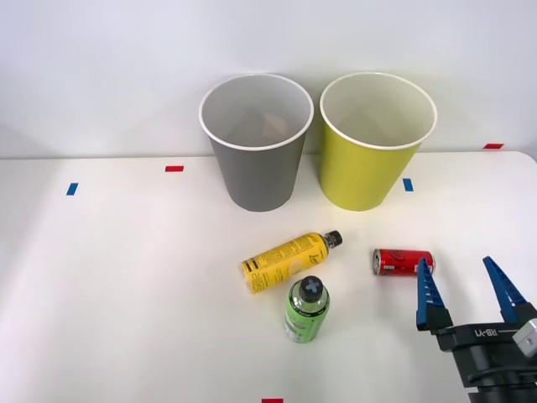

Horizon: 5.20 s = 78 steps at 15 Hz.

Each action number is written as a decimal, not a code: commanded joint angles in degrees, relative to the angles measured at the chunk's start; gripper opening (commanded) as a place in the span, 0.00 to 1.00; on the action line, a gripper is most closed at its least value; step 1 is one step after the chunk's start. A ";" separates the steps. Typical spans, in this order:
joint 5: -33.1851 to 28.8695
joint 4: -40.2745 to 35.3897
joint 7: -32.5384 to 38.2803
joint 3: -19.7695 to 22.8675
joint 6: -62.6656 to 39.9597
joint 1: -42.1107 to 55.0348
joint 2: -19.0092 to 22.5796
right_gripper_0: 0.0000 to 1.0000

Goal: Put cans in the gray bin, plastic bottles in the light green bin

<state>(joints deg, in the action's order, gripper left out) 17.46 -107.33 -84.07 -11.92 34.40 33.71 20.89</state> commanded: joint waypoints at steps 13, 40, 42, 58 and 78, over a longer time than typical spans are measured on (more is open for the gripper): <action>-9.11 2.91 2.25 1.11 0.40 4.52 -7.00 1.00; -19.75 3.18 8.84 -2.05 9.98 23.33 -10.96 1.00; -19.75 3.18 8.84 -2.05 9.98 23.24 -10.96 1.00; -19.84 3.18 8.84 -2.05 9.98 23.24 -10.96 1.00; -19.84 3.18 8.84 -2.05 9.98 23.24 -10.96 1.00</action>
<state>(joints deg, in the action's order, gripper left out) -2.37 -104.15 -75.23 -13.97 44.39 56.96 9.93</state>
